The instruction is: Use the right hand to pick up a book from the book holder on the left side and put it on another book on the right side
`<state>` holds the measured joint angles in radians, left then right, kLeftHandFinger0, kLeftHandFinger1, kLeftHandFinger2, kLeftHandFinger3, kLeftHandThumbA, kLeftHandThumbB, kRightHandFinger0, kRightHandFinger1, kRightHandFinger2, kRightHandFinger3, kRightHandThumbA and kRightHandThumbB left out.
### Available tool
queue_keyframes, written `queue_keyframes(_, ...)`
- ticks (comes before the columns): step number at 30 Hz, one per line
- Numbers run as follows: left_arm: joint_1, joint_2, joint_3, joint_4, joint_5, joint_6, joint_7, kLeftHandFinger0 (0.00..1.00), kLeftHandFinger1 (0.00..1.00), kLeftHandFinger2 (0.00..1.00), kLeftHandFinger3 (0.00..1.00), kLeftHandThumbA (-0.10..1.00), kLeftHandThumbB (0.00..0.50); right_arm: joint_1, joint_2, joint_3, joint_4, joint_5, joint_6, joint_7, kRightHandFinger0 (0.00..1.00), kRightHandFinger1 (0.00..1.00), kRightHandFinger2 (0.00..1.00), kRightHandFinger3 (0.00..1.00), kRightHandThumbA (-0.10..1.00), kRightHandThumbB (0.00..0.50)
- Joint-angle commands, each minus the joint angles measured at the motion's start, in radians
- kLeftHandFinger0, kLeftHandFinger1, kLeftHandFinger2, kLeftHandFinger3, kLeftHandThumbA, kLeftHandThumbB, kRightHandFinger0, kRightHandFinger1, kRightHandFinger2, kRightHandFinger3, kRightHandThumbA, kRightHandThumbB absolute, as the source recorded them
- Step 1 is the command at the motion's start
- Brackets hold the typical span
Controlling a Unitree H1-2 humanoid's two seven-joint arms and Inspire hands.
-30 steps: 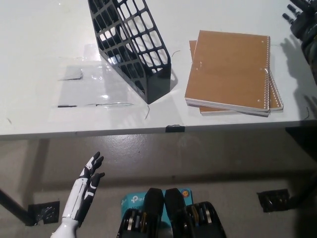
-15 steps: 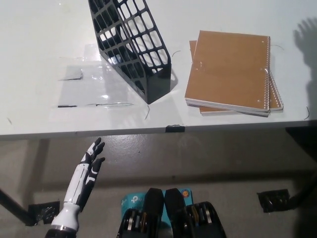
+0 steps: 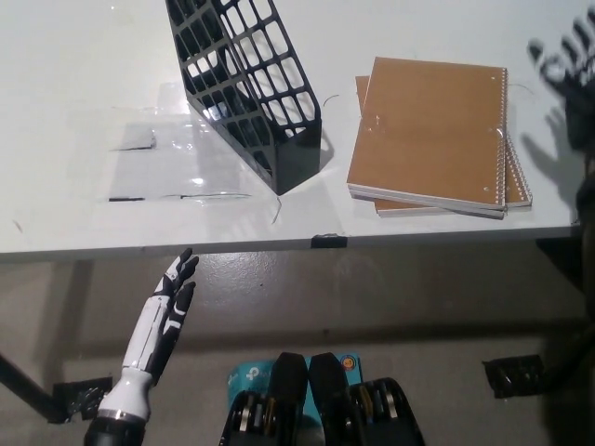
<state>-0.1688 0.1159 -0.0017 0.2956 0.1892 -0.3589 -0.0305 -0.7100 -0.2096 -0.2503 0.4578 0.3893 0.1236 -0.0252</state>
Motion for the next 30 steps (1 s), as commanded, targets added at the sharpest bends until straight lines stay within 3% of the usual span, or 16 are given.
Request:
queue_keyframes(1, -0.14, 0.044, 0.017, -0.016, -0.009, -0.016, 0.013, 0.99, 1.0, 1.0, 1.0, 1.0, 0.156, 0.206, -0.138, 0.253, -1.068, 0.308, 0.125, 0.326, 1.0, 1.0, 1.0, 1.0, 0.81, 0.296)
queue_keyframes(2, -0.141, 0.044, 0.017, -0.013, -0.009, -0.016, 0.013, 0.99, 1.0, 1.0, 1.0, 1.0, 0.156, 0.216, -0.144, 0.255, -1.081, 0.303, 0.118, 0.329, 1.0, 1.0, 1.0, 1.0, 0.81, 0.302)
queue_keyframes(3, -0.141, 0.044, 0.015, -0.012, -0.005, -0.015, 0.014, 0.99, 1.0, 1.0, 1.0, 1.0, 0.16, 0.233, -0.156, 0.266, -1.119, 0.253, 0.097, 0.324, 1.0, 1.0, 1.0, 1.0, 0.89, 0.368)
queue_keyframes(4, -0.135, 0.043, 0.014, -0.018, -0.003, -0.011, 0.014, 0.99, 1.0, 1.0, 1.0, 1.0, 0.156, 0.25, -0.155, 0.278, -1.171, 0.236, 0.108, 0.301, 1.0, 1.0, 1.0, 1.0, 0.9, 0.415)
queue_keyframes(9, -0.122, 0.039, 0.012, -0.016, -0.001, -0.015, 0.015, 0.99, 1.0, 1.0, 1.0, 1.0, 0.144, 0.32, -0.148, 0.312, -1.217, 0.235, 0.099, 0.305, 1.0, 1.0, 1.0, 1.0, 0.91, 0.384)
queue_keyframes(11, -0.116, 0.038, 0.01, -0.011, 0.001, -0.019, 0.015, 0.99, 1.0, 1.0, 1.0, 1.0, 0.145, 0.366, -0.135, 0.333, -1.192, 0.195, 0.061, 0.325, 1.0, 1.0, 1.0, 1.0, 1.0, 0.43)
queue_keyframes(13, -0.1, 0.036, 0.007, -0.017, 0.008, -0.015, 0.017, 0.99, 1.0, 1.0, 1.0, 1.0, 0.148, 0.433, -0.117, 0.357, -1.158, 0.152, 0.026, 0.337, 1.0, 1.0, 1.0, 1.0, 1.0, 0.468)
queue_keyframes(16, -0.088, 0.035, 0.007, -0.022, 0.004, -0.01, 0.014, 0.98, 1.0, 1.0, 1.0, 1.0, 0.141, 0.491, -0.11, 0.387, -1.095, 0.026, -0.056, 0.349, 1.0, 1.0, 1.0, 1.0, 1.0, 0.412)
queue_keyframes(18, -0.078, 0.037, 0.006, -0.024, 0.003, -0.009, 0.01, 0.98, 1.0, 1.0, 1.0, 1.0, 0.142, 0.525, -0.104, 0.409, -1.047, -0.087, -0.095, 0.328, 1.0, 1.0, 1.0, 1.0, 1.0, 0.403)
queue_keyframes(21, -0.068, 0.038, 0.005, -0.021, -0.001, -0.006, 0.006, 0.99, 1.0, 1.0, 1.0, 1.0, 0.161, 0.563, -0.092, 0.433, -0.936, -0.157, -0.143, 0.305, 1.0, 1.0, 1.0, 1.0, 1.0, 0.311)
queue_keyframes(23, -0.061, 0.036, 0.004, -0.02, -0.001, -0.011, 0.008, 0.98, 1.0, 1.0, 1.0, 1.0, 0.162, 0.579, -0.09, 0.451, -0.855, -0.213, -0.166, 0.28, 1.0, 1.0, 1.0, 1.0, 1.0, 0.29)
queue_keyframes(30, -0.033, 0.034, -0.003, -0.023, 0.0, -0.012, 0.011, 0.97, 1.0, 1.0, 1.0, 1.0, 0.163, 0.586, -0.045, 0.464, -0.523, -0.203, -0.268, 0.259, 1.0, 1.0, 1.0, 1.0, 1.0, 0.208)
